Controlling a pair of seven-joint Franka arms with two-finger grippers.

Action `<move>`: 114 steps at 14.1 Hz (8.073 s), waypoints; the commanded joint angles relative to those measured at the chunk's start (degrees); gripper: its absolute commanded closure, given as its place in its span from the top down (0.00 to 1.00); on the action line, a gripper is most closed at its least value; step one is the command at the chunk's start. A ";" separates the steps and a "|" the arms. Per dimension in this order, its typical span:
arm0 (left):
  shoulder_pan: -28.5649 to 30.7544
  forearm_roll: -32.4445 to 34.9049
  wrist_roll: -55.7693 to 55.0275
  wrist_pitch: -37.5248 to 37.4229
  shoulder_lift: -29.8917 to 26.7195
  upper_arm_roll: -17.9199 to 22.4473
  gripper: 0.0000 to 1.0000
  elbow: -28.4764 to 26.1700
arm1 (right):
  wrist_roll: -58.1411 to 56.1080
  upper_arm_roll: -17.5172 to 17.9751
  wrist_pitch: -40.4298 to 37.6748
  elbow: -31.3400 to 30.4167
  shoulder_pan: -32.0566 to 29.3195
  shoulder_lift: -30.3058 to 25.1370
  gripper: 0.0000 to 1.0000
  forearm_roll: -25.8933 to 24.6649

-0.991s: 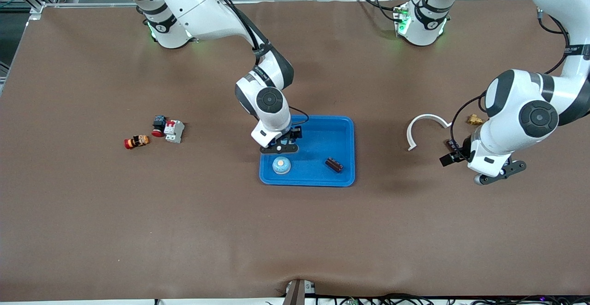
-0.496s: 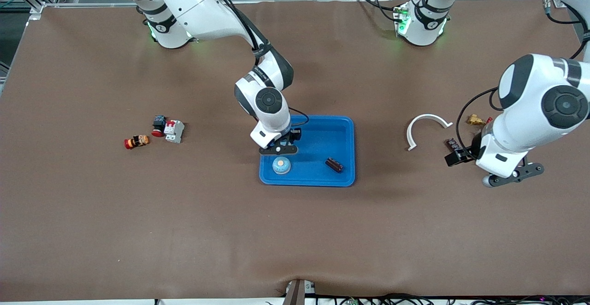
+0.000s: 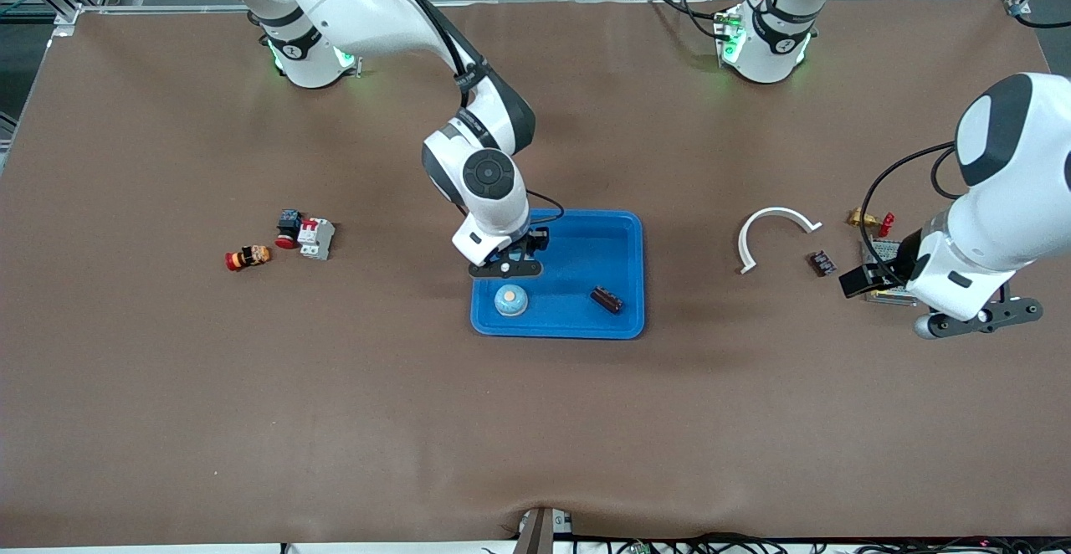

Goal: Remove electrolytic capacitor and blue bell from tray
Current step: 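Lift the blue bell with the right gripper while the left gripper withdraws, then carry the bell toward the breaker while the left gripper returns to rest, then lower the bell onto the table with the right gripper and release, then reach the right gripper to the second bell while the left gripper reaches the capacitor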

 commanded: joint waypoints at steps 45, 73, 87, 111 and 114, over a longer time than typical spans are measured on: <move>-29.44 -15.62 16.67 -14.05 -24.06 37.88 1.00 -4.60 | -93.52 0.28 4.86 4.14 -46.11 8.03 0.54 -4.86; -28.99 -16.06 20.63 -20.83 -23.97 37.61 1.00 -2.57 | -92.56 0.72 3.22 5.71 -47.07 8.83 1.00 -3.72; -29.26 -15.97 20.72 -20.48 -22.82 37.17 1.00 -0.82 | -48.91 0.89 -15.88 12.40 -35.49 -1.54 1.00 3.84; -29.96 -17.64 18.70 -17.50 -19.67 37.09 1.00 -0.91 | 8.34 0.54 -1.29 12.05 -10.08 4.07 1.00 2.96; -31.01 -18.17 15.99 -14.34 -17.03 36.30 1.00 -0.99 | 8.43 0.45 -0.32 12.14 -8.67 5.83 1.00 2.87</move>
